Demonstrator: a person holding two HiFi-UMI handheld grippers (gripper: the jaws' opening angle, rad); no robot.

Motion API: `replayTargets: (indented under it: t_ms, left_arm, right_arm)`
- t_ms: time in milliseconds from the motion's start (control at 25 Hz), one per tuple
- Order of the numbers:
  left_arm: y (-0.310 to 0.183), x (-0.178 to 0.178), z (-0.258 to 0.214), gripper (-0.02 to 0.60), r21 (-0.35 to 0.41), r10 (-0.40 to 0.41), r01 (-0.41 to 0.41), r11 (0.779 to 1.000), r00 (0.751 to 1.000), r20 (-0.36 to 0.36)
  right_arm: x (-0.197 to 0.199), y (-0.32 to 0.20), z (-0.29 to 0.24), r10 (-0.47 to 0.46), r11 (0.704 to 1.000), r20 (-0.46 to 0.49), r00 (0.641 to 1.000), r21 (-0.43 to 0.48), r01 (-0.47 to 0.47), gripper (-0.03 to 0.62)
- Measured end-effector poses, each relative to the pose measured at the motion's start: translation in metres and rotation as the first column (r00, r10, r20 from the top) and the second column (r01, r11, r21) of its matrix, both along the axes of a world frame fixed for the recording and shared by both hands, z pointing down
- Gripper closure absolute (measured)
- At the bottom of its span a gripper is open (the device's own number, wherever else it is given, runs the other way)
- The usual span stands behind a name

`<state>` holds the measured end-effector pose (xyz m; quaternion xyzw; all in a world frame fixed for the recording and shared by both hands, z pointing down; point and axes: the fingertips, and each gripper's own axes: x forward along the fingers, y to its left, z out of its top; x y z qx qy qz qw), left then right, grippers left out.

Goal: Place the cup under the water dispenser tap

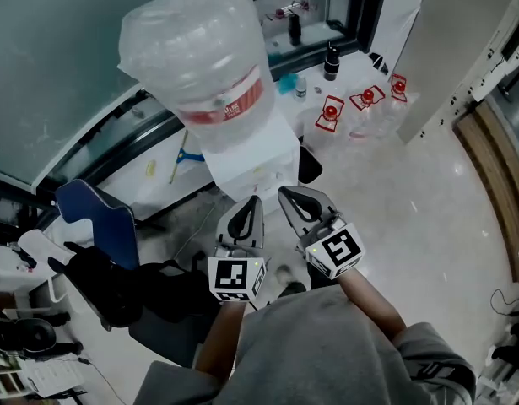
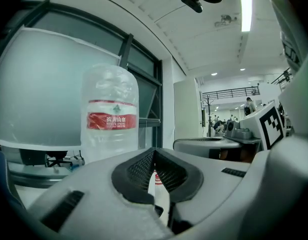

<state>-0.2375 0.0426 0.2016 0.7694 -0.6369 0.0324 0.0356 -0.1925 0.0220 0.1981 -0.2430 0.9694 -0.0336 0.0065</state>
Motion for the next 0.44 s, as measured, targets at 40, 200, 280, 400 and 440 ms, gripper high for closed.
replayTargets:
  t_ms: [40,200,280,400,440]
  left_arm:
    - [0.001,0.001,-0.005,0.571,0.010,0.003,-0.003,1.000,1.000,0.000]
    - [0.002,-0.001,-0.015,0.571,0.046,0.003,-0.002,0.999,1.000,-0.009]
    - [0.004,-0.001,-0.018,0.571,0.059,-0.002,0.002,0.998,1.000,-0.009]
    - [0.011,-0.001,-0.018,0.571,0.073,-0.012,0.012,0.997,1.000,-0.010]
    - [0.013,-0.001,-0.018,0.571,0.076,-0.015,0.016,0.997,1.000,-0.011]
  right_arm:
    - [-0.001,0.001,-0.005,-0.003,1.000,0.004,1.000,0.014,0.003,0.585]
    - [-0.005,0.003,-0.016,-0.024,0.998,0.001,1.000,0.052,0.024,0.585]
    - [-0.005,0.005,-0.019,-0.026,0.998,0.003,1.000,0.063,0.026,0.585]
    - [-0.004,0.011,-0.020,-0.028,0.997,0.009,1.000,0.073,0.028,0.585]
    - [-0.003,0.013,-0.019,-0.030,0.997,0.011,0.999,0.075,0.029,0.585]
